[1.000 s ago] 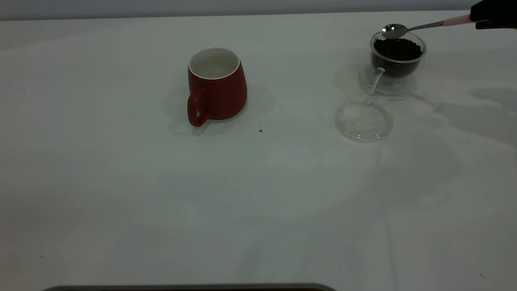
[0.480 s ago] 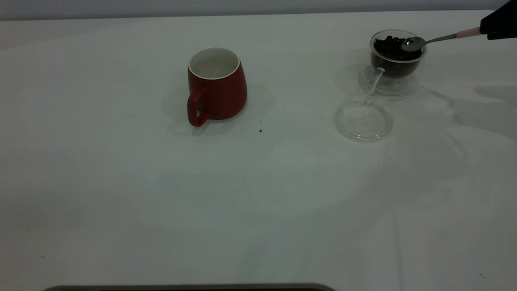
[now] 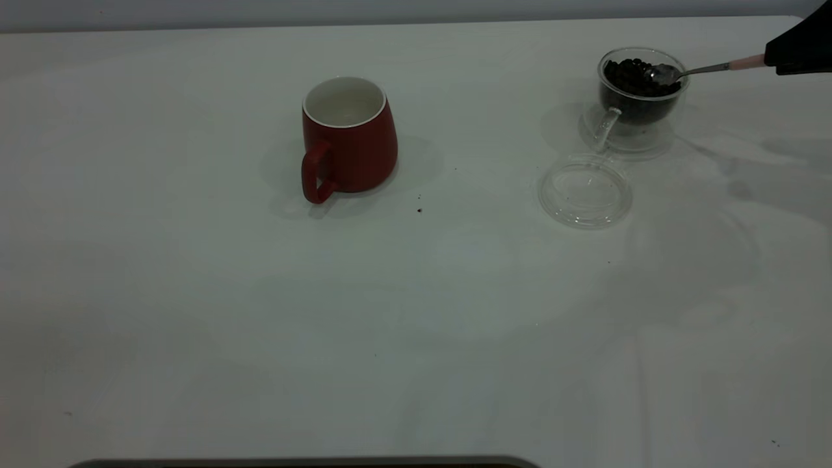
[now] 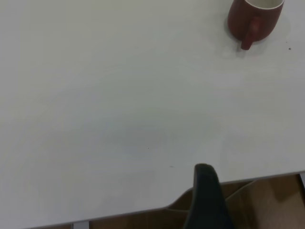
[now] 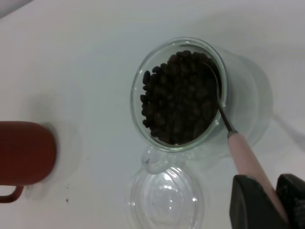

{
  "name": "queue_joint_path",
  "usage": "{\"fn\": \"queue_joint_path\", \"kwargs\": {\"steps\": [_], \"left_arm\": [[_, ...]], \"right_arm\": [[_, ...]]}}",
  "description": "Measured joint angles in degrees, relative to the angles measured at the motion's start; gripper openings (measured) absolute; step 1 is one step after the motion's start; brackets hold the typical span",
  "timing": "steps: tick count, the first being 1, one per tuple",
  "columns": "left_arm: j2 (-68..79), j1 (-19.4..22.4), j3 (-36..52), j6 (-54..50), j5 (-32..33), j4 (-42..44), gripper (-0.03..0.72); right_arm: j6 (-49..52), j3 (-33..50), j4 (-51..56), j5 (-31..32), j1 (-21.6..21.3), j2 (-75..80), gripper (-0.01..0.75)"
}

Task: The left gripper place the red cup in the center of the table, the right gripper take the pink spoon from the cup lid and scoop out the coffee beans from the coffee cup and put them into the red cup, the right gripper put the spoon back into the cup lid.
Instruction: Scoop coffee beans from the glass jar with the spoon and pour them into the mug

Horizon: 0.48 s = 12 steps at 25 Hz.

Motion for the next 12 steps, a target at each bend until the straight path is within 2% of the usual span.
{"fn": "queue_joint_path", "kwargs": {"steps": [12], "left_arm": [[0.00, 0.00, 0.00, 0.00, 0.00, 0.00, 0.569]], "right_arm": [[2.42, 0.00, 2.05, 4.22, 0.00, 3.19, 0.114]]}}
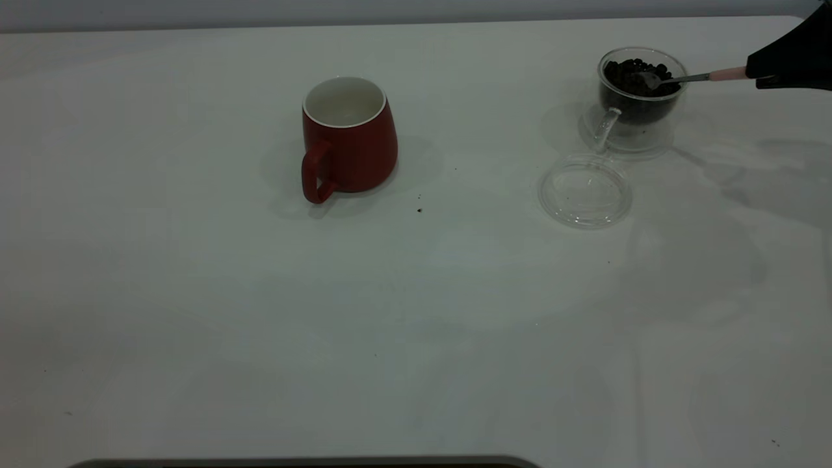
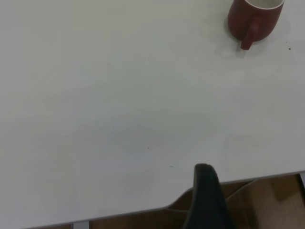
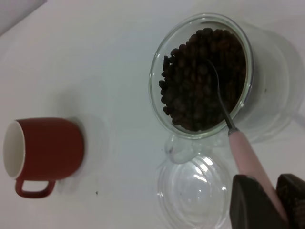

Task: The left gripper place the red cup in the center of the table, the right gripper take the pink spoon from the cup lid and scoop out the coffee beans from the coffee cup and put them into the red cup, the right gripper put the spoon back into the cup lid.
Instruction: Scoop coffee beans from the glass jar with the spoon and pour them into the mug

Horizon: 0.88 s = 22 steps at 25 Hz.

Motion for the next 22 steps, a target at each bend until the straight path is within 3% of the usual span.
{"fn": "queue_joint_path", "kwargs": {"steps": [22], "left_arm": [[0.00, 0.00, 0.00, 0.00, 0.00, 0.00, 0.569]], "right_arm": [[4.02, 0.00, 5.31, 9.73, -3.29, 4.60, 0.114]]}}
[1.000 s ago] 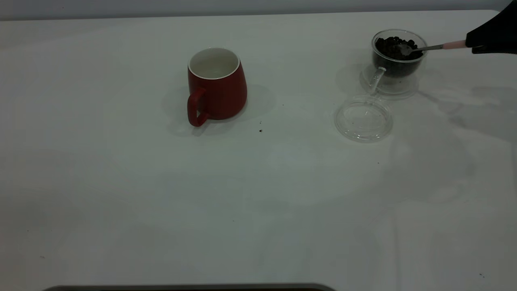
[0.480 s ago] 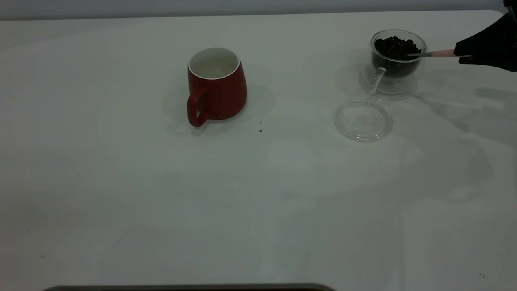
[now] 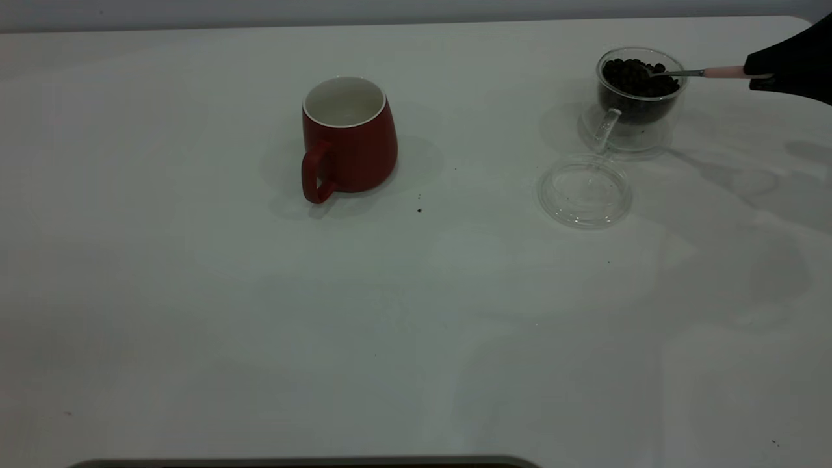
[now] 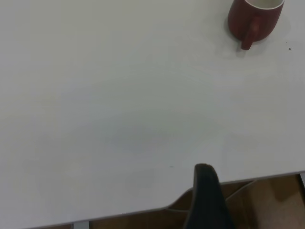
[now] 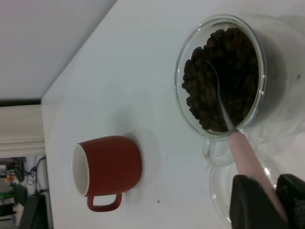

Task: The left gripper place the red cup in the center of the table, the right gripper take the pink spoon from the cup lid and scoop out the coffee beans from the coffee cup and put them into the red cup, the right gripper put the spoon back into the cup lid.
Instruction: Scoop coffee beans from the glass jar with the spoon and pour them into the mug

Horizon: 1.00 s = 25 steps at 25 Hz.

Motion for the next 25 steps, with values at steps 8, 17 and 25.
{"fn": "queue_joint_path", "kwargs": {"steps": [8, 17, 25], "left_arm": [[0.00, 0.00, 0.00, 0.00, 0.00, 0.00, 0.569], [0.00, 0.00, 0.00, 0.00, 0.00, 0.00, 0.569], [0.00, 0.00, 0.00, 0.00, 0.00, 0.00, 0.569]], "right_arm": [[2.07, 0.00, -0.65, 2.78, -1.42, 0.00, 0.114], [3.81, 0.00, -0.81, 5.24, -2.65, 0.00, 0.114], [3.94, 0.00, -0.81, 8.67, -3.15, 0.00, 0.114]]}}
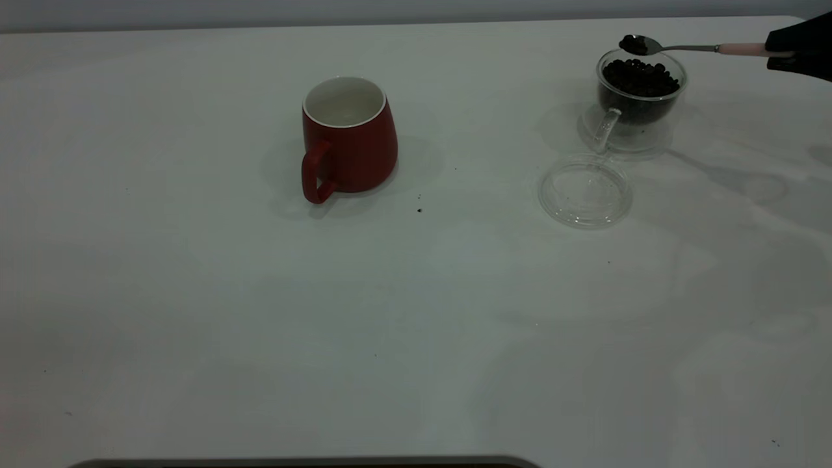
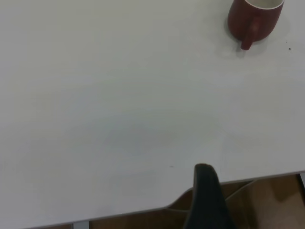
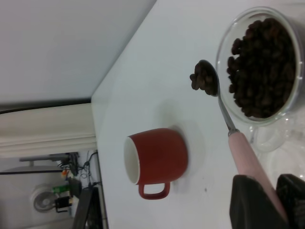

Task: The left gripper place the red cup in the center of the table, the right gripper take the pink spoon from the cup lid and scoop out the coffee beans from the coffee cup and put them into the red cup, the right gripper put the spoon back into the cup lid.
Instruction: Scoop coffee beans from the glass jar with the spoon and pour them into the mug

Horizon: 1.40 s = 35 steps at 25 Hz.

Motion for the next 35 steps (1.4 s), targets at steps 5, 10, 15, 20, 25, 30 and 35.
{"fn": "queue_joint_path", "kwargs": {"steps": [5, 10, 15, 20, 25, 30, 35], "left_arm": [[0.00, 0.00, 0.00, 0.00, 0.00, 0.00, 0.569], [0.00, 0.00, 0.00, 0.00, 0.00, 0.00, 0.569], [0.00, 0.00, 0.00, 0.00, 0.00, 0.00, 0.569], [0.00, 0.00, 0.00, 0.00, 0.00, 0.00, 0.569], [0.00, 0.00, 0.00, 0.00, 0.00, 0.00, 0.569], [0.00, 0.00, 0.00, 0.00, 0.00, 0.00, 0.569], [0.00, 0.00, 0.00, 0.00, 0.00, 0.00, 0.569]], "right_arm": [[0.00, -0.06, 0.46, 2.06, 0.00, 0.00, 0.114], [0.02, -0.06, 0.54, 2.18, 0.07, 0.00, 0.114], [0.19, -0.06, 1.62, 2.18, 2.72, 0.00, 0.114], [0.19, -0.06, 4.89, 2.18, 8.42, 0.00, 0.114], [0.19, -0.06, 6.90, 2.18, 13.55, 0.00, 0.114], [0.30, -0.06, 10.51, 2.18, 19.11, 0.00, 0.114], [0.30, -0.06, 13.99, 2.18, 24.07, 0.00, 0.114]]}}
